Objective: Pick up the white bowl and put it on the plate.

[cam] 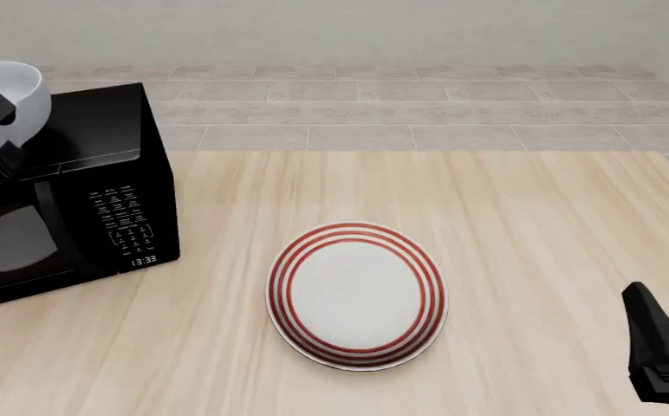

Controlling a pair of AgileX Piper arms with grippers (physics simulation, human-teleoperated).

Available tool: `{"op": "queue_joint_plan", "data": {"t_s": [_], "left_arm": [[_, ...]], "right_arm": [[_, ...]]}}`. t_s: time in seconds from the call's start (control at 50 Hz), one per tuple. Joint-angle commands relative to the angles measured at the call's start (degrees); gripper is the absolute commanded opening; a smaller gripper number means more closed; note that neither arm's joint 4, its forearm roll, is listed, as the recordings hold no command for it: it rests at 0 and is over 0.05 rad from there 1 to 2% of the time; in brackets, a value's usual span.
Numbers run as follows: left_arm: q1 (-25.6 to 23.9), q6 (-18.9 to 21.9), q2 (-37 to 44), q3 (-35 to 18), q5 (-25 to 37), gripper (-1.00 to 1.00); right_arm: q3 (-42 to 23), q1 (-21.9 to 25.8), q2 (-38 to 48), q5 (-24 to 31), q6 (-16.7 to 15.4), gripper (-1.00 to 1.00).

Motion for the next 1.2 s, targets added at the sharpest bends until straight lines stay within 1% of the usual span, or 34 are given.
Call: {"op": "queue_joint_plan", "data": {"t_s": [0.02,0.14,0.2,0.32,0.34,0.36,0.4,0.42,0.76,0.96,1.0,1.04,1.1,1.2], "left_arm": [[0.73,0.01,1.41,0.69,-1.42,1.00],[1.01,0.11,2.29,0.82,-1.99,1.00],[1.70,1.07,2.88,1.17,-2.45,1.00],[1.51,0.80,2.71,0.37,-1.74,1.00],[1.00,-0.38,2.53,-0.30,-1.15,1.00],[0.84,-0.53,2.46,-0.18,-1.04,1.00],[1.26,0.03,2.77,0.16,-1.70,1.00],[1.28,-0.05,2.83,0.20,-1.64,-1.00],[0.68,-0.23,0.54,-0.75,1.44,-1.00],[0.42,-0.08,-3.79,-1.72,5.84,-1.00],[0.79,0.83,-4.63,-1.26,6.23,-1.00],[-0.13,-0.25,-6.01,-2.07,7.98,-1.00],[-0.11,-0.10,-7.64,-1.92,9.38,-1.00],[-1.63,-2.01,-10.39,-2.30,11.99,-1.00]], "right_arm": [[0.04,-0.13,-0.24,0.23,-0.11,1.00],[0.04,-0.13,-0.24,0.23,-0.11,1.00],[0.04,-0.12,-0.25,0.23,-0.13,1.00],[0.04,-0.13,-0.24,0.23,-0.13,1.00],[0.04,-0.12,-0.23,0.23,-0.12,1.00],[0.04,-0.13,-0.25,0.23,-0.10,1.00],[0.04,-0.12,-0.24,0.23,-0.13,1.00],[0.04,-0.13,-0.24,0.23,-0.13,1.00],[0.04,-0.12,-0.25,0.23,-0.13,1.00],[0.04,-0.13,-0.25,0.23,-0.12,1.00],[0.04,-0.13,-0.24,0.23,-0.12,1.00],[0.04,-0.14,-0.23,0.23,-0.12,1.00],[0.04,-0.13,-0.25,0.23,-0.13,1.00],[0.04,-0.13,-0.25,0.23,-0.13,1.00]]}}
